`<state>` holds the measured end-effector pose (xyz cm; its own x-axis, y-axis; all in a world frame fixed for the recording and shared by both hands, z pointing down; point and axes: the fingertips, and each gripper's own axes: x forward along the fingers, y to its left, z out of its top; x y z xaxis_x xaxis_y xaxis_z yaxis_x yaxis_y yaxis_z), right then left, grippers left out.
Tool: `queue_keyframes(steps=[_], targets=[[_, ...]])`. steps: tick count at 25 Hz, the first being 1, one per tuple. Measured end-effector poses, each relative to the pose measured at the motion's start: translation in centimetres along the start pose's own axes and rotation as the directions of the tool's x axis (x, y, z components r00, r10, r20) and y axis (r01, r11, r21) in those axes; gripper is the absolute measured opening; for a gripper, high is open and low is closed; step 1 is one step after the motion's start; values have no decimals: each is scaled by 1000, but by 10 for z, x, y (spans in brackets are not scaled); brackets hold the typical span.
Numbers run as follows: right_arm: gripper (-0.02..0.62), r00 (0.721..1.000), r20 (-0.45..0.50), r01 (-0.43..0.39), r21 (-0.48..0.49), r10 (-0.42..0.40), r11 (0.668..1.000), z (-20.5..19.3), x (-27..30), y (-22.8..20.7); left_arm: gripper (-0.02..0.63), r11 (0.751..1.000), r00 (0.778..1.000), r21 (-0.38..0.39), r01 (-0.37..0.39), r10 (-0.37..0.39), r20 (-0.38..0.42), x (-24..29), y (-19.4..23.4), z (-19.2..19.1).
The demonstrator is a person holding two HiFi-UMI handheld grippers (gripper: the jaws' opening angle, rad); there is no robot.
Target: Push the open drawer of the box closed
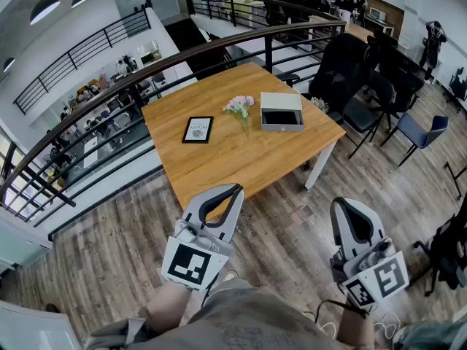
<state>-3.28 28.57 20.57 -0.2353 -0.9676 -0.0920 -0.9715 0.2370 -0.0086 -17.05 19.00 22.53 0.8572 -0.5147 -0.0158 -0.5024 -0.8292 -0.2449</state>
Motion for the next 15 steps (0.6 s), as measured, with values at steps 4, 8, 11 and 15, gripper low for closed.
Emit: queue_keyframes(steps=[4, 8, 11, 15], targets=[[32, 1000, 2, 11, 1, -11, 1000, -2, 0, 1, 21, 1000, 1000, -7, 3, -3, -2, -2, -1, -4], [32, 1000, -11, 17, 17, -17, 1000, -6, -2, -1, 21, 1000, 1000, -2, 7, -7, -3, -2, -3, -4], [32, 1000, -18, 24, 22, -24, 999, -7, -7, -4, 21, 1000, 1000, 3, 15, -15, -7, 0, -9, -2], [32, 999, -27, 17, 15, -17, 1000, -7, -13, -3, 21, 1000, 1000, 8, 25, -25, -4, 1, -15, 0]])
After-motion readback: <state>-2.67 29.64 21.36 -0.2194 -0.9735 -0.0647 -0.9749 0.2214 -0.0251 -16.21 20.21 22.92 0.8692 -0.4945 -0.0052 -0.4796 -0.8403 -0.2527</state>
